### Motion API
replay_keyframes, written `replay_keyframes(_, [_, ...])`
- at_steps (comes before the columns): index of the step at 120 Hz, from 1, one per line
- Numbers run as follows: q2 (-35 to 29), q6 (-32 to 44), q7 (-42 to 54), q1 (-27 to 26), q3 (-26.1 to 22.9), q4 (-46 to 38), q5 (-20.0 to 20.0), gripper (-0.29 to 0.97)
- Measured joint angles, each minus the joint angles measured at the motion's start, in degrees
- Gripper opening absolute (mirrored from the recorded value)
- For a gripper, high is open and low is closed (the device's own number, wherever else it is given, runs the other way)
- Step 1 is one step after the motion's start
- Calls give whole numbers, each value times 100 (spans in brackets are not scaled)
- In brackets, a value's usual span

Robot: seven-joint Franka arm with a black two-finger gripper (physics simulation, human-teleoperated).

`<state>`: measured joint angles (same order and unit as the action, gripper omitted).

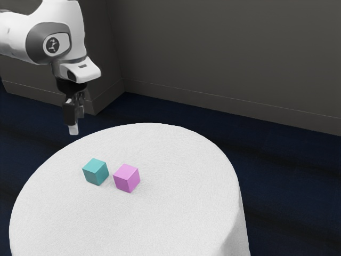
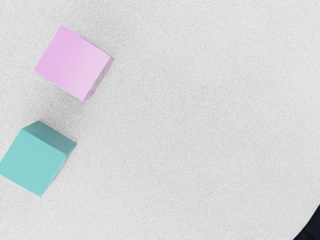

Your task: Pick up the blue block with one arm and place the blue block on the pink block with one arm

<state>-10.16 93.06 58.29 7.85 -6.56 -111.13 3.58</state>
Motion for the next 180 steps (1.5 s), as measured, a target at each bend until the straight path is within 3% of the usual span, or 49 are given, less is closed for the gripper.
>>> replay_keyframes(37, [1178,1166,2136,749,15,-68,-241,68])
replay_keyframes(69, [1205,2653,3460,1337,5,-861,-188,68])
replay_keyframes(100, [1596,3527,4335,727,-3,-937,-112,66])
replay_keyframes(180, [1934,4024,5357,1000,-2,-1430,-534,65])
